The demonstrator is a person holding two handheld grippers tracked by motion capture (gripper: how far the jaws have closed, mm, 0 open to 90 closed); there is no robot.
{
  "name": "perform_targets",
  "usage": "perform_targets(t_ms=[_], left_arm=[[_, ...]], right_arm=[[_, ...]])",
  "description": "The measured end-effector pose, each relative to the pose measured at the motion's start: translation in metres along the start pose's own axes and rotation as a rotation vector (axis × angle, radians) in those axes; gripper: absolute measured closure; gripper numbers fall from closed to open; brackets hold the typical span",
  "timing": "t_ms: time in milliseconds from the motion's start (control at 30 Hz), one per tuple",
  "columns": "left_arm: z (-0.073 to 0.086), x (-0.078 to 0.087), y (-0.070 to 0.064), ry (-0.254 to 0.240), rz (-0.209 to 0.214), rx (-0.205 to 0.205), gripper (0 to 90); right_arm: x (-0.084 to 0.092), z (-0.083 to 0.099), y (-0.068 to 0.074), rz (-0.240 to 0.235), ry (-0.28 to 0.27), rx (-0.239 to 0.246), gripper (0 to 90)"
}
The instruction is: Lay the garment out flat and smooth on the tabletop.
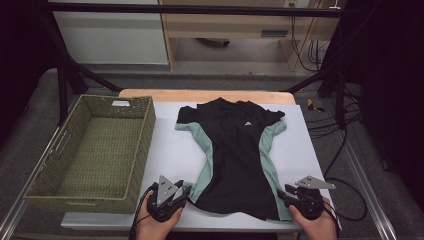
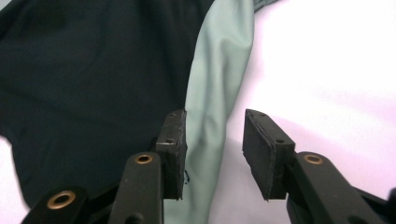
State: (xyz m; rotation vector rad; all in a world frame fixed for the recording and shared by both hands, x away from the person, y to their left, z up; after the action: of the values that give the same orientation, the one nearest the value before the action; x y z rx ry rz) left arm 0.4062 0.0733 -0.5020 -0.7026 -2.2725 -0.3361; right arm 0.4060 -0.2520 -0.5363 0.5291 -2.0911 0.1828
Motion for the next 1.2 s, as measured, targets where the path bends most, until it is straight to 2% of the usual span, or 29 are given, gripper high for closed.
perform_targets(t_ms=[67,167,267,367,533,600,733,767,833,967,1200], left_arm=[[-0.007,-0.001,0.001,-0.006,-0.001,-0.011,62.6],[-0.012,-0.014,0.003,0.034,-0.012,-0.057,60.0],[-0.011,-0.032,0.009,0.08,0.012,-0.045,59.7],[-0.002,-0.044,0.01,0.135,0.03,-0.048,59.0],[0.012,-0.047,0.003,0.166,0.051,-0.067,59.4],[0.017,-0.047,-0.001,0.183,0.07,-0.082,62.8],[0.02,-0.045,-0.005,0.196,0.091,-0.09,75.2],[0.021,-0.044,-0.006,0.198,0.094,-0.089,78.5],[0.021,-0.041,-0.005,0.199,0.089,-0.08,83.6],[0.021,-0.03,-0.003,0.175,0.078,-0.042,84.6],[0.03,0.0,-0.009,0.129,0.079,-0.013,84.6]], right_arm=[[0.003,0.005,0.002,0.001,0.002,0.001,57.8],[0.005,0.012,0.004,0.005,0.013,0.006,56.8],[0.004,0.015,0.005,0.013,0.027,0.007,56.4],[0.002,0.015,0.005,0.014,0.039,0.01,56.1],[-0.001,0.015,0.007,0.013,0.053,0.023,55.2],[-0.003,0.016,0.008,0.01,0.063,0.03,54.2],[-0.006,0.016,0.01,0.009,0.071,0.037,53.1],[-0.006,0.016,0.01,0.01,0.07,0.038,54.8],[-0.005,0.016,0.011,0.004,0.069,0.043,65.0],[-0.005,0.015,0.014,-0.001,0.068,0.059,77.1],[0.0,0.014,0.011,-0.012,0.051,0.054,86.6]])
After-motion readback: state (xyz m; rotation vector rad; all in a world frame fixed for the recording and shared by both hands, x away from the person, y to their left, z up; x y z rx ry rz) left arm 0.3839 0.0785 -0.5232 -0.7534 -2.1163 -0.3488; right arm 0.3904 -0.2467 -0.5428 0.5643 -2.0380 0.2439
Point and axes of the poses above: each handheld gripper's, and its own axes: x roughly backward along the jaws, z roughly out of its underside, y roughly to its left, the point moved 10 cm from there along -x, roughly forward along the jaws, and after that the axes turned 15 degrees about y, right-handed, at the moved point
